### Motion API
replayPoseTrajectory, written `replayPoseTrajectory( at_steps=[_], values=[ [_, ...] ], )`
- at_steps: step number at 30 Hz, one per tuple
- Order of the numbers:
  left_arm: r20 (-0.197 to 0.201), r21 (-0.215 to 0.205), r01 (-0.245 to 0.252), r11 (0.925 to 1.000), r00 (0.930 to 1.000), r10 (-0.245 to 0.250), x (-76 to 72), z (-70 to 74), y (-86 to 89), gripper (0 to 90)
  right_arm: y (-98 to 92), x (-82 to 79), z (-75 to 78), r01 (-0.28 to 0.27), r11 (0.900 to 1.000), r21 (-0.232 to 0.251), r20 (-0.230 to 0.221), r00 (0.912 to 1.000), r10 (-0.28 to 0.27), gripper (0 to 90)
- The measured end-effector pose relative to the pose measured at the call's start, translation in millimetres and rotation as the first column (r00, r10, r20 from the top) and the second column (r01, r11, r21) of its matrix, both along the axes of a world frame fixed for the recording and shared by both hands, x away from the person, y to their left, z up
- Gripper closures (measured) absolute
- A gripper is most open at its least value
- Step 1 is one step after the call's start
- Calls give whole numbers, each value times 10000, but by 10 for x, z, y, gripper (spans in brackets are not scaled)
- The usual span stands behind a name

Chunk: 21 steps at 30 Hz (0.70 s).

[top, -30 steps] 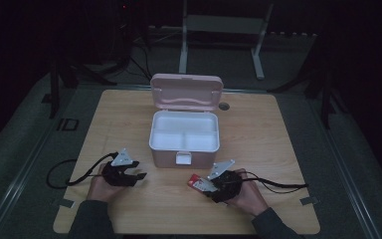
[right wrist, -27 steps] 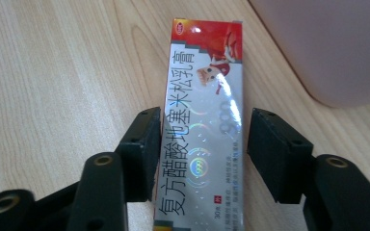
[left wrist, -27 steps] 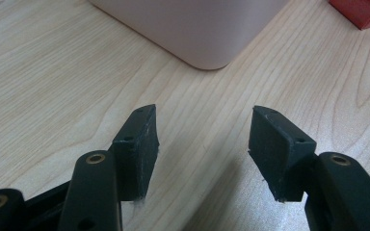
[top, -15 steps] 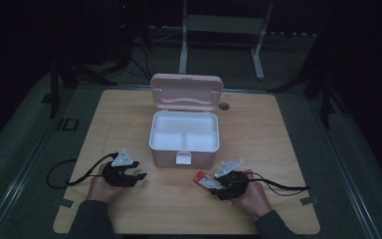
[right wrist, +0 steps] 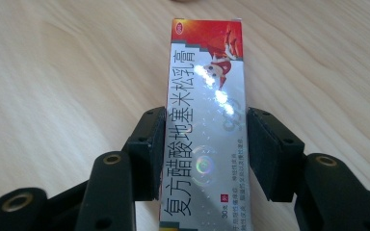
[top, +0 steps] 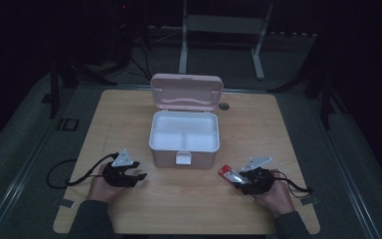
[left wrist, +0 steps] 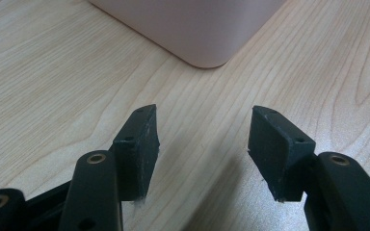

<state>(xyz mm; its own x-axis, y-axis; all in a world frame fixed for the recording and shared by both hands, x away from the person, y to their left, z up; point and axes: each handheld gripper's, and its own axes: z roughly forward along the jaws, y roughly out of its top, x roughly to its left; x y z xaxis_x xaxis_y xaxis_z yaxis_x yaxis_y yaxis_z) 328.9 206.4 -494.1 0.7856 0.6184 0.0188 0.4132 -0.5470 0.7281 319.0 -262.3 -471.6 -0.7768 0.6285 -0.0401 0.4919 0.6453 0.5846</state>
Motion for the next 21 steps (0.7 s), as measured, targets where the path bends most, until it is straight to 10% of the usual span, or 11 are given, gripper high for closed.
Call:
replayPoseTrajectory(
  at_steps=[21],
  values=[
    [31,15,37,10000,10000,-37,3,-3,-5,443,-796,114,1,1456,9891,224,131,9892,-1459,505]
  ],
)
